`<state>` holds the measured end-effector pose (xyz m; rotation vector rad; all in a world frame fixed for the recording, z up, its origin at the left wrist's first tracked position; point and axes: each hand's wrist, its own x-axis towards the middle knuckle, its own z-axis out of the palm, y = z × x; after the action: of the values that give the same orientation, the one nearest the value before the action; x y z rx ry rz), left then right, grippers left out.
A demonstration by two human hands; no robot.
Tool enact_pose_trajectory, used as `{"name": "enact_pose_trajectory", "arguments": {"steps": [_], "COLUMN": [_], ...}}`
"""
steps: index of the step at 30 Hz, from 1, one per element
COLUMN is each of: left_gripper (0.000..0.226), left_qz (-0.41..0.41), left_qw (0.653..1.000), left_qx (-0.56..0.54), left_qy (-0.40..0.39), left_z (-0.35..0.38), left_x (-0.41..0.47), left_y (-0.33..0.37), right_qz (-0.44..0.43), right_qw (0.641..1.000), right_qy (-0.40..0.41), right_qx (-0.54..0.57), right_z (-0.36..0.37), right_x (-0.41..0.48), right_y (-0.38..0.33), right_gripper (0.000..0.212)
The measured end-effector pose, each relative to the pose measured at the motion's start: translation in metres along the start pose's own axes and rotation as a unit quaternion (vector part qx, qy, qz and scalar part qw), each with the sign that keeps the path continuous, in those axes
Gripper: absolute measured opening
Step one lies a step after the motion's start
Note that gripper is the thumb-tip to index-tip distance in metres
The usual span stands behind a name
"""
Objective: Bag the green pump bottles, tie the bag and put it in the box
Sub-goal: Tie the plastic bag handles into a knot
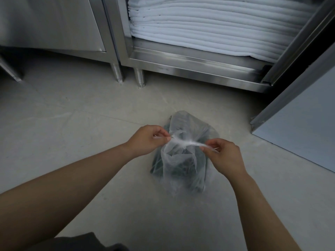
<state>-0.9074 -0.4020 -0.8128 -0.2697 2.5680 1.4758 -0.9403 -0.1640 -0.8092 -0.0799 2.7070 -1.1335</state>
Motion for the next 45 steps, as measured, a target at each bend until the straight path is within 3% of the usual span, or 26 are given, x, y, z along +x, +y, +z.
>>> {"name": "enact_pose_trajectory", "arguments": {"steps": [8,19,27,32,37,40,45], "left_gripper": [0.015,0.004,0.006,0.002,0.013,0.025,0.025], "left_qz": [0.013,0.043,-0.025,-0.040,-0.048,-0.037,-0.048], "left_qw": [1.000,0.995,0.992,0.993,0.998,0.998,0.996], "left_qx": [0.011,-0.034,-0.079,-0.097,-0.051,-0.051,-0.065], "left_qy": [-0.025,0.079,0.094,0.062,-0.009,-0.022,-0.032], "left_z": [0.003,-0.033,-0.049,-0.035,-0.020,-0.019,-0.014], "left_x": [0.001,0.003,-0.003,-0.004,-0.011,-0.009,-0.009], "left_y": [-0.007,0.017,-0.023,-0.028,-0.044,-0.040,-0.029], "right_qz": [0.036,-0.018,0.026,0.044,0.040,0.031,0.022], "right_qw": [0.999,0.996,0.997,0.997,0.998,0.994,0.987], "right_qy": [0.030,0.080,0.071,0.065,-0.042,-0.100,-0.150], "right_qx": [0.014,0.044,-0.007,0.003,0.017,-0.020,-0.061], "right_z": [0.012,-0.029,-0.047,-0.044,-0.034,-0.031,-0.039], "right_x": [-0.002,0.001,-0.004,-0.002,-0.004,-0.003,-0.003], "right_y": [0.003,-0.022,0.012,0.022,0.036,0.039,0.034], "right_gripper": [0.010,0.002,0.005,0.006,0.009,0.007,0.009]}}
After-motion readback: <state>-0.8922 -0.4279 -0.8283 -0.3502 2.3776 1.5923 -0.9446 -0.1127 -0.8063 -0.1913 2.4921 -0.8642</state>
